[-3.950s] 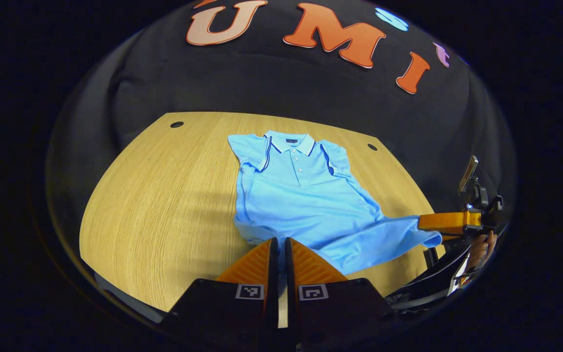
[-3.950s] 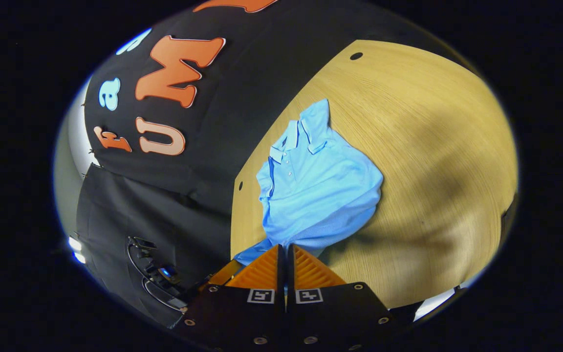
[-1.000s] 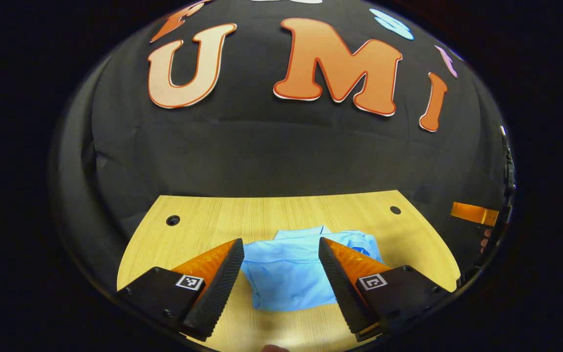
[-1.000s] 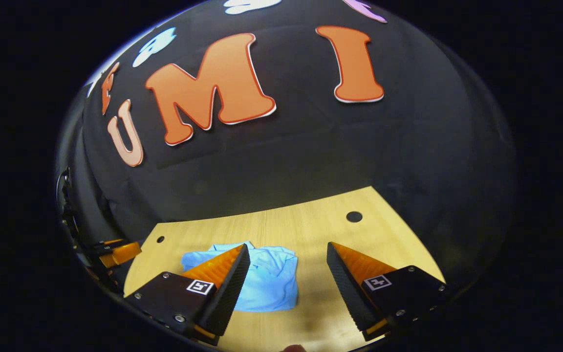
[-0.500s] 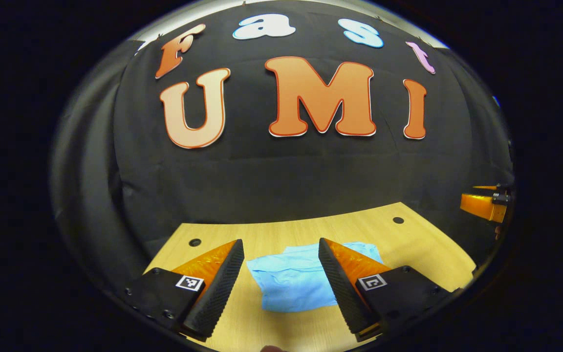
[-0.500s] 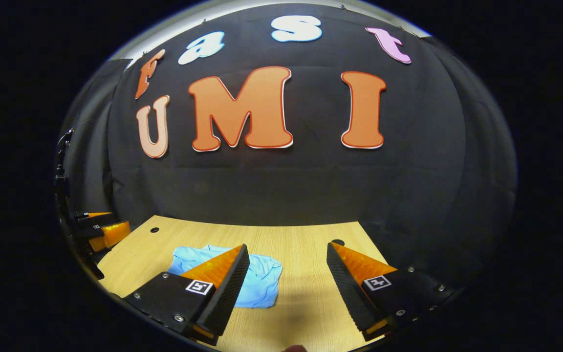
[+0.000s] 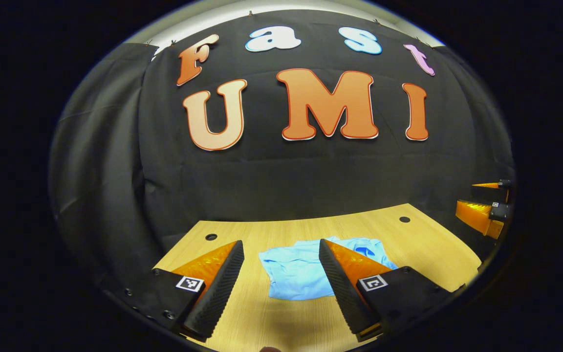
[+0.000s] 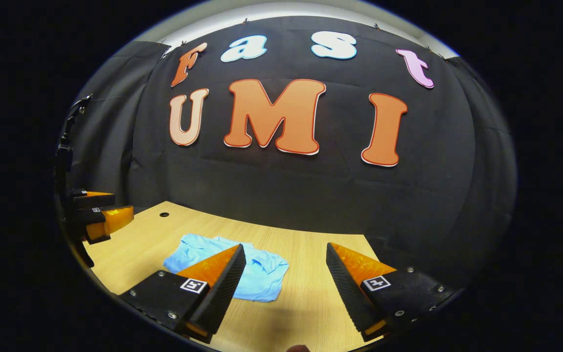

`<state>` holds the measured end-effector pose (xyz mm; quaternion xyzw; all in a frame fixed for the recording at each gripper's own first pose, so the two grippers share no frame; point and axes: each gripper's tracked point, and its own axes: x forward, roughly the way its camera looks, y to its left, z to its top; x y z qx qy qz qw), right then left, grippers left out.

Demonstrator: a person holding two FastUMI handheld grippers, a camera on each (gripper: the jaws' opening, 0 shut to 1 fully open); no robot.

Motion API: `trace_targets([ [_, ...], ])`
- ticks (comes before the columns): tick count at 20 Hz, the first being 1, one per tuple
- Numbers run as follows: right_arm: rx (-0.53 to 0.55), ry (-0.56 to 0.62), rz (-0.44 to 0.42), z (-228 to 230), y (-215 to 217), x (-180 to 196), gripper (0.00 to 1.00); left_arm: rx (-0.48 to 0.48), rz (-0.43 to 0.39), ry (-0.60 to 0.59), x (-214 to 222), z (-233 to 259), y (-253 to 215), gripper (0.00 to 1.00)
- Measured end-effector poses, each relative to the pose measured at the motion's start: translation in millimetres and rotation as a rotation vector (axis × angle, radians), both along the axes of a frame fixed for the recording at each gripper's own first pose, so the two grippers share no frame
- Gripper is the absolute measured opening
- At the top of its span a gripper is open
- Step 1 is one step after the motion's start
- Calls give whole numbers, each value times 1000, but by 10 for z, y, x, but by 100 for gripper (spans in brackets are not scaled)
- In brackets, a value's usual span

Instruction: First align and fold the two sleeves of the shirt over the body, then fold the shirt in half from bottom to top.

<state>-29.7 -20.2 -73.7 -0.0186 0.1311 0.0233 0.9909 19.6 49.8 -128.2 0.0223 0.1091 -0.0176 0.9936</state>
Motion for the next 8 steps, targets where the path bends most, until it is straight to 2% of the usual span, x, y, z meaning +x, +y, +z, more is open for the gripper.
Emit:
trace_targets([
  [3,-2,-16,0,13,68,-83,100,-13,11,10,-107,-80,38,100],
  [8,-17,-23,-40,50,172,-99,100,-35,-14,32,-161,-143,103,100],
])
